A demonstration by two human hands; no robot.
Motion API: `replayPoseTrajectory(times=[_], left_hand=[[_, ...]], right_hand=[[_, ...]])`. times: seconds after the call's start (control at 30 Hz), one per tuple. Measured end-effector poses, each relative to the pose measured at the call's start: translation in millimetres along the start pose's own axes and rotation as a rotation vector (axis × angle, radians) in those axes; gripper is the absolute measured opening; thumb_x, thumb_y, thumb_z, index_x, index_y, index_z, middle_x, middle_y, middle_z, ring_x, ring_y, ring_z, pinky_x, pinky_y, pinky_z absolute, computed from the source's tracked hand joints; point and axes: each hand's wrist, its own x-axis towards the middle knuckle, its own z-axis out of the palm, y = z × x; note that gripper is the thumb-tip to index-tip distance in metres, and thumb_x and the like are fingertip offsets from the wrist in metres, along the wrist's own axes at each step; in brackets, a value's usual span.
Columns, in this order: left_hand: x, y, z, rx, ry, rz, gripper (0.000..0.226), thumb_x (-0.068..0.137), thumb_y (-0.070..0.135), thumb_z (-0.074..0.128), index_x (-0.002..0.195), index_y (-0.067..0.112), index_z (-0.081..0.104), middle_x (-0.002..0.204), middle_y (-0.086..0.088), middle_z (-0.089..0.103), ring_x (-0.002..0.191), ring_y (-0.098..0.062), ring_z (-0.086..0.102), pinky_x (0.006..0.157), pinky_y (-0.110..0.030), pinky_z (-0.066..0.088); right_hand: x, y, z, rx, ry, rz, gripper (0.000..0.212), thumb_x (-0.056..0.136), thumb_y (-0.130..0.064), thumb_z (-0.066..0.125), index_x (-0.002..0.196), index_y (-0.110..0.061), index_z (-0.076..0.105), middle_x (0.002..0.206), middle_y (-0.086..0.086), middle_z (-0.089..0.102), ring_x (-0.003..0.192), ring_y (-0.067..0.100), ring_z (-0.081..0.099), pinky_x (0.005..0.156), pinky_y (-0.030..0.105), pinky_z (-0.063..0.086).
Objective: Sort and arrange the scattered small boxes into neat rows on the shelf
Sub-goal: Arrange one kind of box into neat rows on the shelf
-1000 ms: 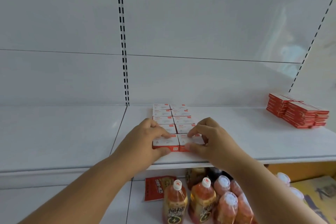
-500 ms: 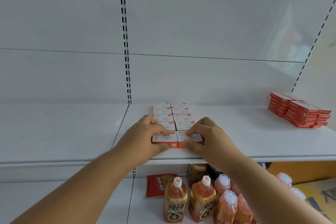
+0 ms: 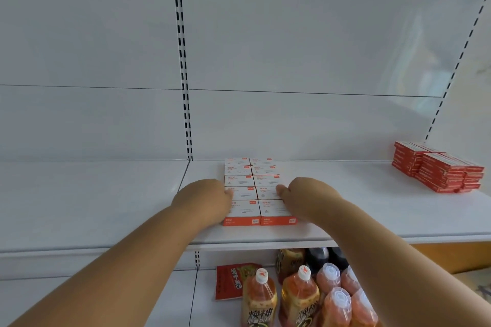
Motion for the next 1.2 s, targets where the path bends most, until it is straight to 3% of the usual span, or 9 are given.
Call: replayPoseTrajectory(times=[0.1, 0.17, 0.23, 0.37, 0.53, 0.7, 0.9, 1.0, 1.2], left_hand=[[1.2, -0.9, 3.5, 0.004, 0.018, 0.028, 0.038, 0.102, 0.042, 0.031, 0.083, 0.021, 0.056, 0.077, 0.004, 0.058, 0.076, -0.016, 0.058, 0.065, -0.03, 0.043], [1.7, -2.9, 4.6, 0.001, 0.027, 0.044, 0.039, 0.103, 0.041, 0.03, 0.087, 0.02, 0.059, 0.081, 0.003, 0.062, 0.077, -0.015, 0.06, 0.066, -0.03, 0.045], [1.3, -3.7, 4.7, -0.01, 0.03, 0.056, 0.039, 0.103, 0.041, 0.03, 0.092, 0.019, 0.062, 0.084, 0.003, 0.064, 0.078, -0.015, 0.06, 0.065, -0.03, 0.045], [1.4, -4.5, 4.3, -0.004, 0.034, 0.077, 0.04, 0.103, 0.04, 0.03, 0.091, 0.019, 0.061, 0.082, 0.002, 0.064, 0.077, -0.015, 0.061, 0.066, -0.03, 0.047], [6.4, -6.9, 3.1, -0.038, -0.01, 0.083, 0.039, 0.103, 0.041, 0.031, 0.093, 0.018, 0.062, 0.086, 0.003, 0.066, 0.078, -0.013, 0.061, 0.066, -0.029, 0.047], [29.4, -13.6, -9.0, -0.053, 0.022, -0.029, 0.05, 0.102, 0.049, 0.026, 0.092, 0.015, 0.061, 0.097, -0.004, 0.067, 0.088, -0.022, 0.061, 0.077, -0.032, 0.048], [49.0, -6.0, -2.1, 0.007, -0.025, -0.055, 0.049, 0.102, 0.051, 0.026, 0.089, 0.019, 0.06, 0.088, 0.001, 0.064, 0.087, -0.019, 0.062, 0.077, -0.032, 0.048], [51.5, -3.8, 3.6, 0.06, -0.013, -0.033, 0.049, 0.101, 0.051, 0.026, 0.088, 0.02, 0.062, 0.084, 0.002, 0.064, 0.083, -0.017, 0.062, 0.075, -0.032, 0.05], [53.1, -3.5, 4.8, 0.071, -0.031, -0.012, 0.047, 0.102, 0.05, 0.025, 0.075, 0.022, 0.052, 0.076, 0.005, 0.058, 0.078, -0.016, 0.059, 0.072, -0.032, 0.048]], right_hand=[[-6.2, -1.9, -3.3, -0.036, -0.008, -0.033, 0.047, 0.101, -0.049, 0.024, 0.087, -0.017, 0.055, 0.086, 0.0, 0.059, 0.085, 0.02, 0.059, 0.073, 0.032, 0.047], [-10.8, -4.1, -6.2, -0.12, -0.009, -0.082, 0.036, 0.104, -0.038, 0.026, 0.115, -0.019, 0.056, 0.101, 0.003, 0.059, 0.099, 0.023, 0.059, 0.084, 0.035, 0.051], [-14.6, -6.9, -7.4, -0.126, 0.007, -0.088, 0.034, 0.104, -0.028, 0.028, 0.13, -0.02, 0.049, 0.109, 0.003, 0.057, 0.106, 0.025, 0.057, 0.091, 0.039, 0.052], [-13.7, -9.1, -4.4, -0.086, 0.038, -0.058, 0.035, 0.102, -0.023, 0.032, 0.135, -0.02, 0.045, 0.086, -0.002, 0.046, 0.098, 0.023, 0.057, 0.088, 0.039, 0.054], [-11.1, -7.0, -4.8, -0.057, 0.021, -0.047, 0.033, 0.104, -0.027, 0.029, 0.127, -0.019, 0.051, 0.08, -0.004, 0.043, 0.103, 0.025, 0.058, 0.09, 0.038, 0.052], [13.2, 2.4, -10.9, 0.062, 0.011, 0.021, 0.056, 0.101, -0.052, 0.018, 0.113, -0.012, 0.057, 0.083, 0.0, 0.053, 0.085, 0.022, 0.054, 0.075, 0.032, 0.043], [37.8, 1.3, -6.9, 0.059, -0.011, -0.076, 0.052, 0.101, -0.052, 0.022, 0.091, -0.015, 0.057, 0.086, 0.0, 0.057, 0.084, 0.022, 0.055, 0.075, 0.033, 0.043], [43.2, 1.1, -0.8, 0.053, -0.001, -0.094, 0.048, 0.101, -0.048, 0.024, 0.073, -0.019, 0.049, 0.077, -0.002, 0.056, 0.077, 0.019, 0.055, 0.07, 0.031, 0.042], [49.0, 3.0, 2.6, 0.06, 0.009, -0.103, 0.044, 0.102, -0.043, 0.027, 0.07, -0.02, 0.046, 0.073, -0.003, 0.053, 0.064, 0.012, 0.049, 0.068, 0.028, 0.04]])
